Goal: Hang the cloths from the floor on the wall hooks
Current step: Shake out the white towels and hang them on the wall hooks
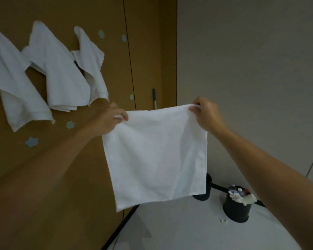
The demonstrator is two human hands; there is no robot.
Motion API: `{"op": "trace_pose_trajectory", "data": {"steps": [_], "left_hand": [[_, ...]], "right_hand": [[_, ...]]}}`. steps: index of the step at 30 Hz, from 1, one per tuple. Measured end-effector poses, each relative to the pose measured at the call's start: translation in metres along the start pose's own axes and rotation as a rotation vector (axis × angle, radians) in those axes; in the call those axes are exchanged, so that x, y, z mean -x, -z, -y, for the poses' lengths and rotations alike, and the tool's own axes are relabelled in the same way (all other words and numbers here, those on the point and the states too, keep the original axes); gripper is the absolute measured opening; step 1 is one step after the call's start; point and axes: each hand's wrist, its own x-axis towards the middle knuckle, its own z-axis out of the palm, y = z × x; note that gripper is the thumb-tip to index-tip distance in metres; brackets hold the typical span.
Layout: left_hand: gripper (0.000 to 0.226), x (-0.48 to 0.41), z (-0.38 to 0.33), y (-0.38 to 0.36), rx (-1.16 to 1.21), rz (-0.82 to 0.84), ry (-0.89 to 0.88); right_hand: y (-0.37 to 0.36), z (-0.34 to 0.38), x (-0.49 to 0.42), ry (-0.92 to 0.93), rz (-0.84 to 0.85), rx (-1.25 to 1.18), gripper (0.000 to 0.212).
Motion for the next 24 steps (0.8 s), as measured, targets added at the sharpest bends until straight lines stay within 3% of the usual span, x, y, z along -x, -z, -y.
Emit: {"op": "trace_pose_trajectory", "data": {"steps": [4, 8, 14, 17, 20, 24], "left_hand": [[0.058, -0.047, 0.007, -0.019, 0.074, 0.064, 0.046], [0.034, -0.088, 0.016, -0.04, 0.088, 0.066, 0.068], [0.034, -0.164, 0.055, -0.056, 0.274, 0.013, 0.165], [0.007, -0.207, 0.07, -0.061, 0.353, -0.047, 0.186], [0.015, -0.247, 0.088, -0.067, 0.349, -0.116, 0.176], [0.012, -0.283, 0.117, -0.076, 0.31, -0.16, 0.17]], "right_hand": [[-0.013, -0.027, -0.041, 0.087, 0.01, -0.057, 0.009], [-0.036, -0.05, -0.092, 0.208, 0.102, -0.068, 0.026], [-0.081, -0.072, -0.178, 0.335, 0.164, -0.105, 0.044], [-0.097, -0.073, -0.228, 0.278, 0.201, -0.121, 0.04], [-0.119, -0.073, -0.27, 0.338, 0.184, -0.118, 0.019], [-0.156, -0.084, -0.317, 0.504, 0.14, -0.106, 0.022]]}}
